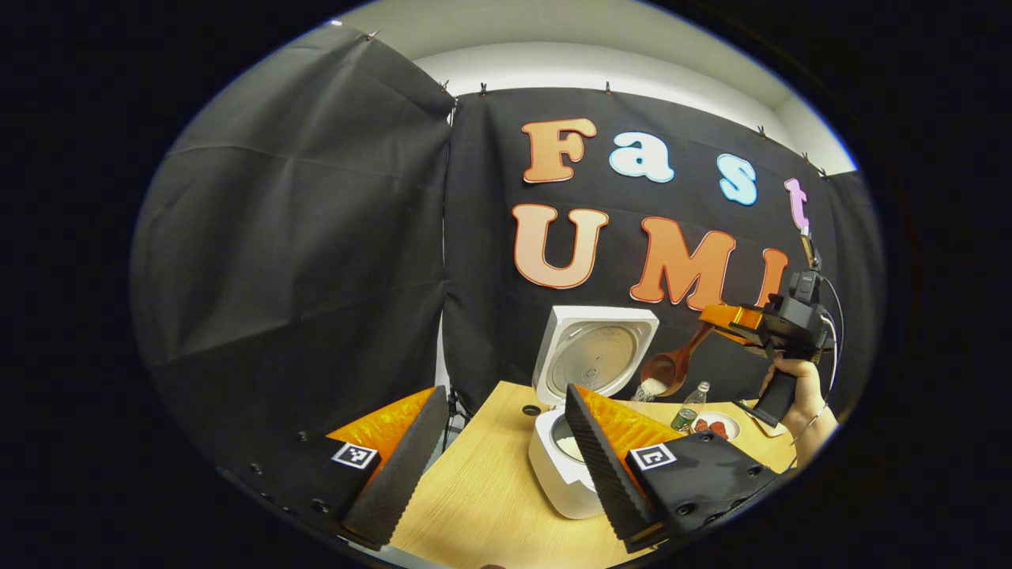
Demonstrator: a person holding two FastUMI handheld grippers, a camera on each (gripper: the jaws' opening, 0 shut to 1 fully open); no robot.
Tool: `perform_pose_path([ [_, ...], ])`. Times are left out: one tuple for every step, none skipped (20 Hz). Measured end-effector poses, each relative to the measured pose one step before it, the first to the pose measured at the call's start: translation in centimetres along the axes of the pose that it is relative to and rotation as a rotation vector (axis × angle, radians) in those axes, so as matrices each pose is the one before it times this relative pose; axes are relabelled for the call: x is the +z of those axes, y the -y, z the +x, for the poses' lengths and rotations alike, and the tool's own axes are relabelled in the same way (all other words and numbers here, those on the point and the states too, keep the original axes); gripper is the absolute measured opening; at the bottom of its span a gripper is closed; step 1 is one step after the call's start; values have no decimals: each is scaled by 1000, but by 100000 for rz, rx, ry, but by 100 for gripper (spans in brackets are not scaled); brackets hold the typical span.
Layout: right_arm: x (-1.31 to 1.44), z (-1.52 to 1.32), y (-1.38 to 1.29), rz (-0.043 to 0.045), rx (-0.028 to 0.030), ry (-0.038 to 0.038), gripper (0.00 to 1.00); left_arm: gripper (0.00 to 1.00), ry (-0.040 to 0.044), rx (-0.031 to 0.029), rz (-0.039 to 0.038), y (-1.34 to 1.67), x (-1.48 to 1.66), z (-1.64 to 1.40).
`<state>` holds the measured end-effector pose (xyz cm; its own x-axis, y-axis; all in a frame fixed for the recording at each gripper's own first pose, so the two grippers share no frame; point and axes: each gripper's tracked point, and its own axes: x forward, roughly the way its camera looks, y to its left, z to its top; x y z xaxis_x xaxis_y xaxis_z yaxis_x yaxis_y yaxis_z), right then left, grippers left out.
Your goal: Close the left gripper, press the button to open the rice cooker; take a wooden spoon from the chopstick holder with the right hand, scoop a spoonful of rice and pour it into the rice cooker, then put the wooden spoon back into the chopstick holder.
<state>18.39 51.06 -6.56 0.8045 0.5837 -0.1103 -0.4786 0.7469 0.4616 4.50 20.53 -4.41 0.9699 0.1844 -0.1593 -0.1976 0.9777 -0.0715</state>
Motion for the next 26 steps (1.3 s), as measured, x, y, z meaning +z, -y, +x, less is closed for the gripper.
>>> perform_pose_path([
  [83,93,-153,-456,485,14,9,100,-62,26,-89,-157,-118,-54],
  [-22,-5,-244,-295,442,84,9,100,173,-145,17,10,56,-44],
  [22,-15,-192,-333,240,34,9,100,157,-12,225,-9,136,-16],
  [-94,71,-272,-706,440,-278,9,100,83,120,289,-8,95,40],
  [25,-115,-188,-840,422,-132,8,100,72,135,234,-161,-126,-38],
  [-7,10,-182,-900,414,-38,9,100,42,58,28,-2,77,9],
  [8,-100,-159,-818,354,146,9,100,-215,-82,-54,-22,-78,56],
  [-9,-58,-121,-990,269,194,9,100,-207,-26,-2,-66,-75,-56],
  [-74,147,-219,-1275,350,15,9,100,-130,142,110,-240,-37,-165],
  [-22,7,-115,-1560,275,36,9,100,42,157,57,-32,-109,0],
  [-5,-147,-58,-1801,280,-61,9,100,53,123,-47,-69,-26,-71],
  [-107,-37,-44,-1657,273,-107,9,100,-114,161,-209,-167,93,-23],
  [-100,0,-301,-1784,430,46,9,100,-146,171,-211,-45,-134,75],
  [113,-98,-204,-1790,696,56,9,100,-185,146,-44,-72,-165,25],
  [17,-30,-320,-1550,762,133,9,100,37,145,125,-62,136,27],
  [-42,-110,-309,-1408,958,117,9,100,-5,14,262,74,96,-120],
  [-82,61,-268,-1161,690,144,9,100,-98,-127,352,75,-244,-43],
  [42,-13,-255,-1415,582,113,9,100,-99,-211,450,10,43,35],
  [-57,-14,-300,-1702,597,135,8,100,-46,-276,484,6,-4,-38],
  [-30,12,-171,-1872,546,-132,9,100,-44,-139,296,79,35,-35],
  [-227,18,-289,-1977,680,-332,9,100,-21,-215,53,8,-38,-60],
  [-92,56,-341,-1884,828,-386,8,100,32,-120,-89,-2,7,44],
  [-152,29,-339,-1787,1024,-220,9,100,-44,-14,-108,-1,-12,99],
  [-63,-115,-278,-1905,918,-319,9,100,-58,164,-168,-95,-64,12],
  [-158,-34,-211,-2216,879,-285,8,100,-214,227,-320,-87,-174,-25],
  [-87,45,-357,-2611,853,-137,8,100,-247,126,-477,-14,-110,-11],
])
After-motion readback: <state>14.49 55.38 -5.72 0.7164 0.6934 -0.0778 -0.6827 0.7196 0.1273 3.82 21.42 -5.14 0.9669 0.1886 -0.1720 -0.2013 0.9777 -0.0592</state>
